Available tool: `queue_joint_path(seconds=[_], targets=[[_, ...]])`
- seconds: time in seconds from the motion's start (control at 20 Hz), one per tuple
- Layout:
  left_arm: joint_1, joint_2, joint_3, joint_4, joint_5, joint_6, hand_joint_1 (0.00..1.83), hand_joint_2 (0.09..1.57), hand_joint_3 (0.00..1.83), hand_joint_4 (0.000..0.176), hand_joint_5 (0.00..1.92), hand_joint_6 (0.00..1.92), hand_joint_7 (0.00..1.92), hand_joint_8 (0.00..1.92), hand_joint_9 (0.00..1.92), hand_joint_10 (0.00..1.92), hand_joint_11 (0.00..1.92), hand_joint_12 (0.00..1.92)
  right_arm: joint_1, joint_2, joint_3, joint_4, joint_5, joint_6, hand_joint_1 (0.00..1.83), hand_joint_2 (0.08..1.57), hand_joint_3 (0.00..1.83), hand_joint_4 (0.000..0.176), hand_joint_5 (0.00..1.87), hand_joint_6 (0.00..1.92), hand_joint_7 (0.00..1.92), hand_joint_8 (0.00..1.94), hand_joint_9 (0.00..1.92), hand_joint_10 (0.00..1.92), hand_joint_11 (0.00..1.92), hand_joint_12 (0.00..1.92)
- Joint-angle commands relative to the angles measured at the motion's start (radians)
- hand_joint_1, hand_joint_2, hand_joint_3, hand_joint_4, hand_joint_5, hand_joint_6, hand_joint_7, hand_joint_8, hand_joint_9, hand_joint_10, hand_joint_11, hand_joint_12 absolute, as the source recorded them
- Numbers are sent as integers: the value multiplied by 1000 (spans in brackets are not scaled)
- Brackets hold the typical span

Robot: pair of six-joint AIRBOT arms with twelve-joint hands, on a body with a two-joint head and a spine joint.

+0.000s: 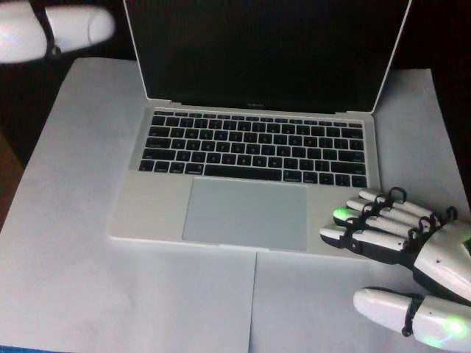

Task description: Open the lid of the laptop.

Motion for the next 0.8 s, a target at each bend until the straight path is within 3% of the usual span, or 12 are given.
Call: queue_joint_path(seconds=[0.0,0.15,0.35,0.45,0.5,0.65,0.7,0.75], targets=[[0,19,-8,-15,-169,-2,599,838,0,176,157,0,112,0,0,0,0,0,-4,-9,1,29,-24,11,0,1370,0,0,330,6,313,5,259,6,172,114],[34,53,-55,-1,-239,-2,541,921,7,176,179,4,160,4,63,9,4,2,-4,-9,0,38,-12,11,0,1360,0,0,341,9,323,8,254,3,152,102],[146,57,-92,-42,-334,-38,587,958,12,176,163,0,164,1,61,3,35,24,-4,5,-15,82,84,11,0,1363,0,0,347,12,323,6,259,6,145,89],[226,44,-99,-80,-394,-87,627,948,0,162,153,0,193,8,70,5,0,0,-4,22,-25,108,158,11,0,1317,0,0,348,5,313,0,247,0,153,86],[257,35,-103,-93,-417,-101,604,952,2,165,154,3,201,9,99,15,0,0,-4,30,-30,122,194,11,0,1335,0,0,347,4,334,8,254,3,160,85],[310,9,-113,-115,-445,-123,583,1000,6,153,168,1,218,2,128,7,11,9,-4,51,-39,153,296,11,0,1326,0,0,338,2,357,11,283,11,186,85],[328,-4,-113,-116,-455,-141,578,977,0,157,163,1,206,0,118,1,0,0,-4,60,-43,159,330,11,0,1320,0,40,285,0,292,0,230,0,209,88],[348,-11,-115,-118,-465,-156,578,976,0,151,155,0,198,0,109,0,0,0,-4,71,-47,159,356,11,0,1339,3,32,267,0,274,0,210,0,187,74]])
